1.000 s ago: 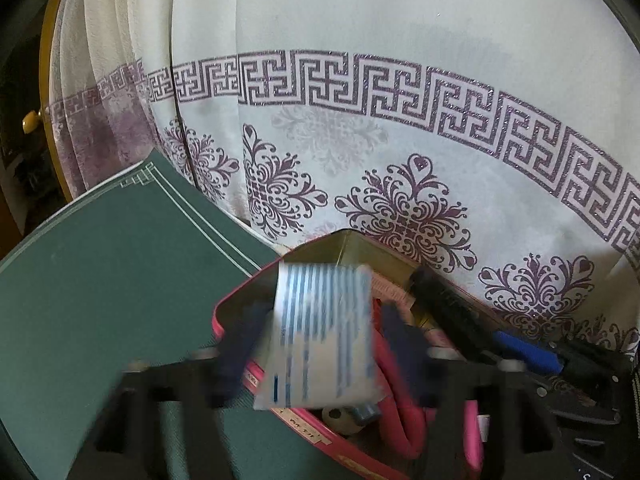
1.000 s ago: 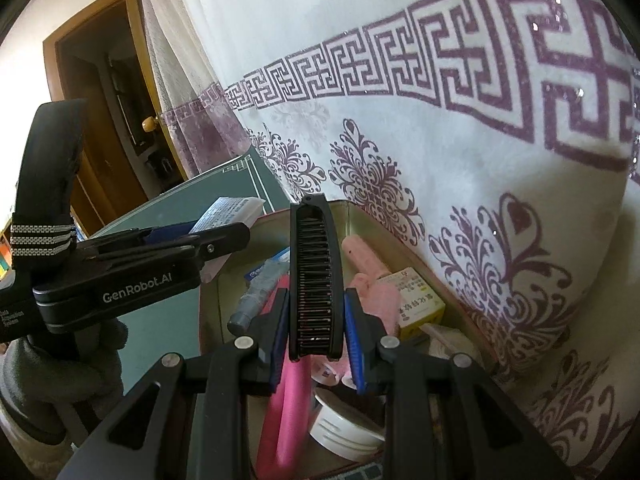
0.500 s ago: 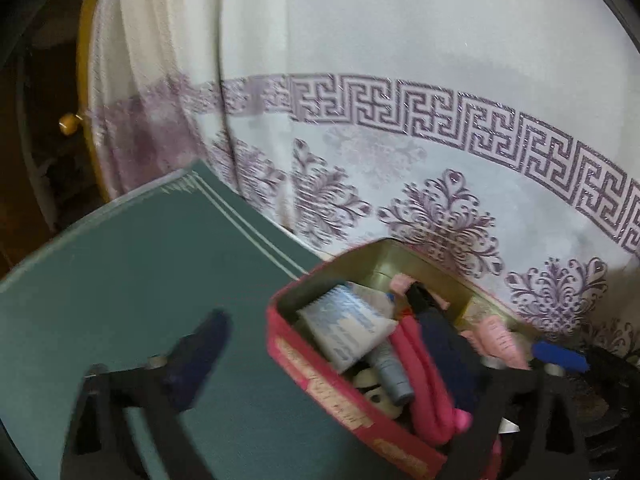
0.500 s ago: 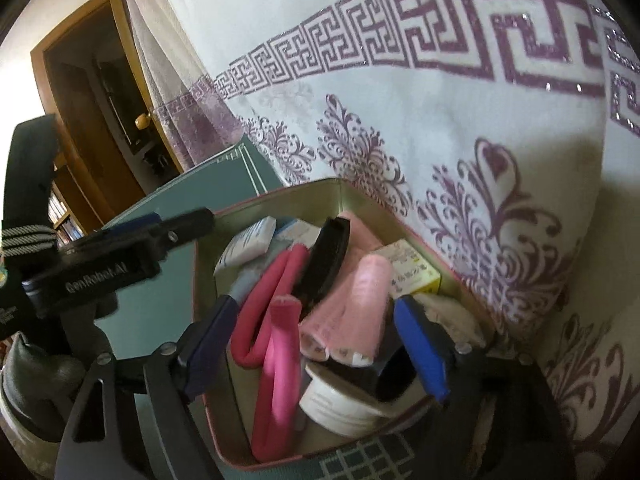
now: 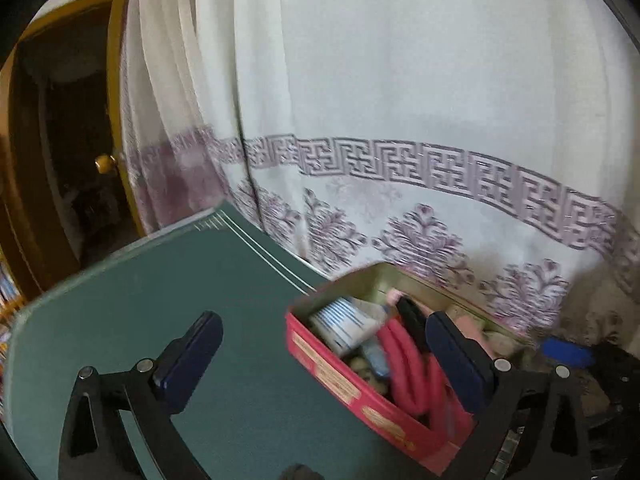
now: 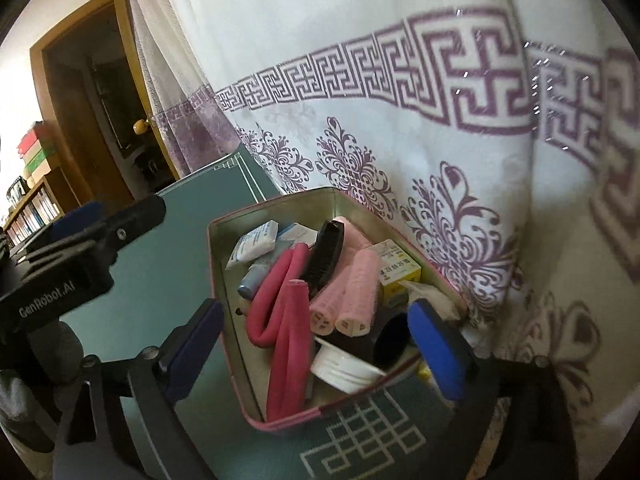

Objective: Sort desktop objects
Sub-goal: 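Withdraw both tools from the tin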

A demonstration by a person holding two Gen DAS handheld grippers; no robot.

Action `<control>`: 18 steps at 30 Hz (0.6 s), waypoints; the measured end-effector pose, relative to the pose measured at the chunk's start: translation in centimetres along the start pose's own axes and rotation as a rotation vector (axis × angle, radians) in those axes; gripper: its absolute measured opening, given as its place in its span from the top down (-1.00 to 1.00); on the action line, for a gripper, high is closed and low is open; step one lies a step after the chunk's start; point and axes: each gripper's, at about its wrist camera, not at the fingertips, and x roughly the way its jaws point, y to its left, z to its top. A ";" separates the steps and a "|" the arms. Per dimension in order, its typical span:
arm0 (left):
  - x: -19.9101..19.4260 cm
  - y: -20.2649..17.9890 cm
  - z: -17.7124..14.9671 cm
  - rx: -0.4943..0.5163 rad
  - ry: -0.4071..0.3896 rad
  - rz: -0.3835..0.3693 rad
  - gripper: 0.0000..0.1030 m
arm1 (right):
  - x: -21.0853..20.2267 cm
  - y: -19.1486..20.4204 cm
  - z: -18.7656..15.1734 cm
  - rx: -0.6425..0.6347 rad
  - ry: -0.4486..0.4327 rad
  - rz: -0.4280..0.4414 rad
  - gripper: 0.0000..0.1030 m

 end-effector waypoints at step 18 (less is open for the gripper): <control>-2.1 -2.1 -2.2 0.006 0.097 -0.095 -1.00 | -4.6 0.5 -2.4 -0.001 -0.044 -0.099 -0.98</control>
